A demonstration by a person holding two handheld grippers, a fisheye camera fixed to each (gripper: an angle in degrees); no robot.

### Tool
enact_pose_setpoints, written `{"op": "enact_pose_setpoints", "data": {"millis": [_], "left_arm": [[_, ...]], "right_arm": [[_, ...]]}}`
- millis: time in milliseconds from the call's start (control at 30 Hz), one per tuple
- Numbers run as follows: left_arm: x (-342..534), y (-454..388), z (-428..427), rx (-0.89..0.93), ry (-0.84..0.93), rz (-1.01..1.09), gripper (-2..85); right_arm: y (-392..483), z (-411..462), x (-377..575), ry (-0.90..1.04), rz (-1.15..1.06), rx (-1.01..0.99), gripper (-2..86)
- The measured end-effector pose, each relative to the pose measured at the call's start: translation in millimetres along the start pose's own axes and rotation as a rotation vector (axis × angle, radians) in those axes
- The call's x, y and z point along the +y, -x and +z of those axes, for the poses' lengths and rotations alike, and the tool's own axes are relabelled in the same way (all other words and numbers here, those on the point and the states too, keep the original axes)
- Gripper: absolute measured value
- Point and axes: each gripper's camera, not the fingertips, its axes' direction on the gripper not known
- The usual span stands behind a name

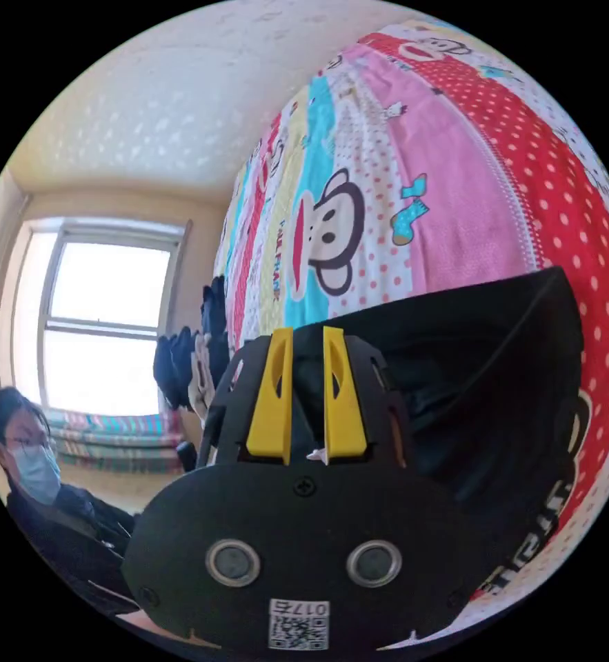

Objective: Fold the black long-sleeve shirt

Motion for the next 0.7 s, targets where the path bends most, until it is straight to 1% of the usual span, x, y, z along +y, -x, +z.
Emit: {"op": "enact_pose_setpoints", "data": {"millis": [67,100,167,267,367,433,500,533,567,600,667,700], "left_arm": [[2,-1,0,0.000,0.000,0.006,6.8],[4,-1,0,0.001,-0.005,0.010,6.7],[7,3,1,0.023,-0.019,-0.004,6.6],[8,12,2,0.079,-0.033,-0.046,6.0],[4,12,4,0.066,-0.017,-0.030,5.2],[1,10,4,0.063,-0.010,-0.026,5.2],[1,7,5,0.054,-0.013,-0.015,5.3],[1,6,6,0.051,-0.015,-0.010,5.3],[1,5,6,0.046,-0.020,-0.005,5.3],[1,5,7,0.047,-0.024,-0.012,5.4],[1,5,6,0.052,-0.032,-0.032,5.7],[1,4,4,0.058,-0.040,-0.042,6.3]], "right_arm": [[40,17,14,0.238,-0.292,0.119,7.7],[49,21,20,0.294,-0.363,0.142,7.8],[76,37,47,0.490,-0.579,0.229,8.0],[93,59,67,0.615,-0.680,0.342,6.3],[103,80,66,0.691,-0.669,0.403,2.9],[117,81,61,0.663,-0.688,0.383,2.2],[134,73,53,0.533,-0.694,0.400,1.9],[141,66,48,0.411,-0.666,0.412,2.0],[144,63,45,0.328,-0.634,0.425,2.3],[144,64,44,0.311,-0.619,0.441,2.4],[140,78,43,0.326,-0.601,0.592,4.0],[139,81,44,0.322,-0.610,0.628,4.7]]}}
